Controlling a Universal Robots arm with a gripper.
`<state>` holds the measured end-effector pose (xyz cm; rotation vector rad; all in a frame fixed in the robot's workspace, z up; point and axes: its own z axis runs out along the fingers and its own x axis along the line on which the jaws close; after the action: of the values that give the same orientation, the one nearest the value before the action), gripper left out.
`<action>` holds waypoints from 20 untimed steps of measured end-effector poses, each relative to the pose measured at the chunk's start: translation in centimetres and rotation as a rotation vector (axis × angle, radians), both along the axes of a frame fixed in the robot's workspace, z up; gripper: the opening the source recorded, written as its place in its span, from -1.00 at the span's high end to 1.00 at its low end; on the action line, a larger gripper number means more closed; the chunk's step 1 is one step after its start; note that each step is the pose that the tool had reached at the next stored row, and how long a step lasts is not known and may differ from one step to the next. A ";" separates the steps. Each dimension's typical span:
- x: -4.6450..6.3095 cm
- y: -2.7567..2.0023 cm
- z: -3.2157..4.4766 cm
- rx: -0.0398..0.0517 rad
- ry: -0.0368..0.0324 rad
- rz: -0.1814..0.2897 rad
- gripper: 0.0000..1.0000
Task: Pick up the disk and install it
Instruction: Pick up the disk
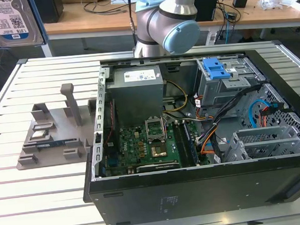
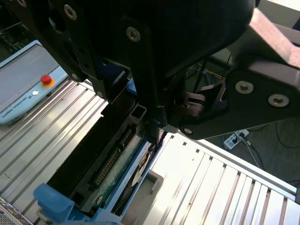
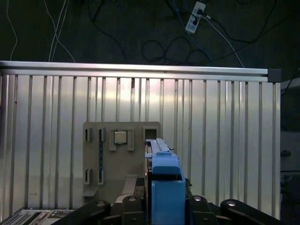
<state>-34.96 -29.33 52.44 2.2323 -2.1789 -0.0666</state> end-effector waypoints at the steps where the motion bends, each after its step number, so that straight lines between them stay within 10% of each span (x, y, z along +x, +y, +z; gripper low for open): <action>1: 0.0 0.00 0.00 0.0001 -0.0001 0.000 0.27; 20: 7.2 0.00 -0.01 0.0001 0.0019 0.000 0.27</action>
<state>-27.74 -29.33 52.43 2.2313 -2.1780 -0.0688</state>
